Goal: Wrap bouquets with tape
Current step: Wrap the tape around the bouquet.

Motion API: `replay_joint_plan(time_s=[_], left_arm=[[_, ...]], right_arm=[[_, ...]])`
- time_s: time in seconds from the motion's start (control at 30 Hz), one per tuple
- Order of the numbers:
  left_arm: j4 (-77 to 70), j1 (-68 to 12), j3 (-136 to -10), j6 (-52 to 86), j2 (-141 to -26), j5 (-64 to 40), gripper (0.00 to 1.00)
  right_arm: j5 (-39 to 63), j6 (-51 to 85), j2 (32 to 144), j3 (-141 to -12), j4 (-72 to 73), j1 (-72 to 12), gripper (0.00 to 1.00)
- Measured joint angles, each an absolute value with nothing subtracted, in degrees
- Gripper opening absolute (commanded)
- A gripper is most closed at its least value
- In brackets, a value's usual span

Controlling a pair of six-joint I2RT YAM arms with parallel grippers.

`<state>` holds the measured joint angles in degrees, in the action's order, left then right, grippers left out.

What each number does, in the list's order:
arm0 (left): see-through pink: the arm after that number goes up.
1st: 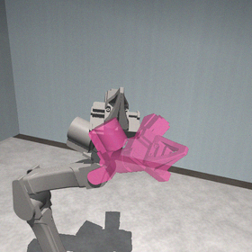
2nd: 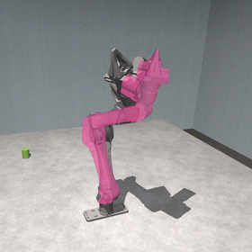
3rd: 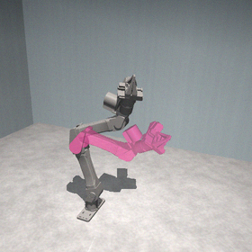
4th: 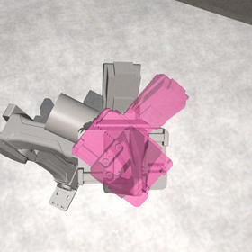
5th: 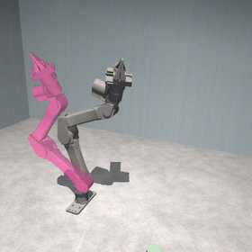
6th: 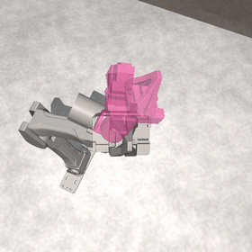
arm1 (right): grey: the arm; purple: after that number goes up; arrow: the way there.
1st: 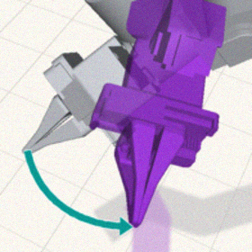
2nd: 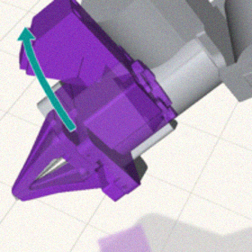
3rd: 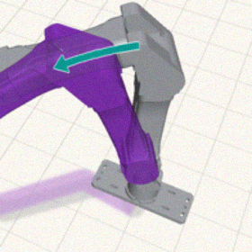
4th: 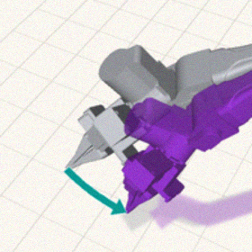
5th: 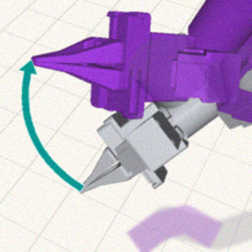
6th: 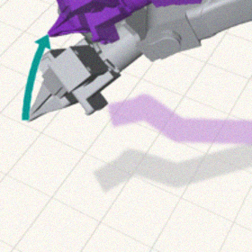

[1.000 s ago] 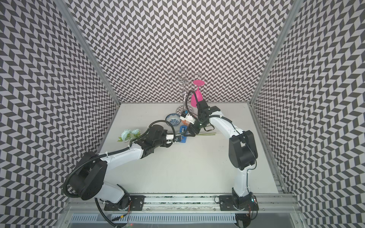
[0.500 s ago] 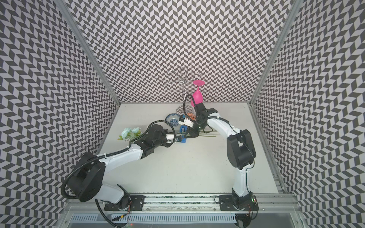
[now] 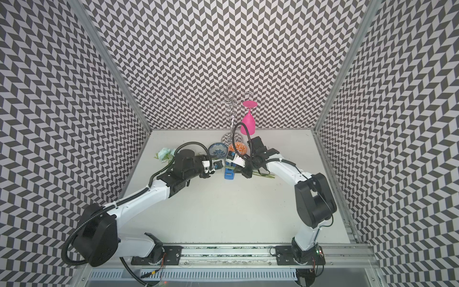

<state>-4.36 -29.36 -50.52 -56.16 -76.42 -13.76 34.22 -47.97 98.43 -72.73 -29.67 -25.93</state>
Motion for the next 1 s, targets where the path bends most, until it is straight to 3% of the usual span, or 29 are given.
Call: replay_joint_plan(time_s=[0.07,0.2,0.37,0.77,1.0], left_arm=[[-3.60,-27.31,-50.83,-55.46,-74.35,-17.63,0.48],[-1.56,-23.75,-52.56,-53.87,-71.92,-25.50,0.58],[1.10,-22.74,-56.90,-52.86,-73.10,-32.08,0.60],[22.11,-24.71,-69.23,-57.14,-94.21,-34.20,0.59],[29.82,-24.64,-73.21,-59.96,-98.94,-35.90,0.58]], right_arm=[[34.09,-50.00,96.36,-69.67,-26.22,-25.61,0.00],[33.23,-53.93,92.62,-63.20,-18.96,-25.76,0.00],[27.18,-57.28,87.15,-52.47,-5.13,-27.24,0.00],[4.97,-72.69,82.52,-31.18,33.56,-36.69,0.00],[-2.55,-81.12,85.67,-24.75,49.67,-40.03,0.00]])
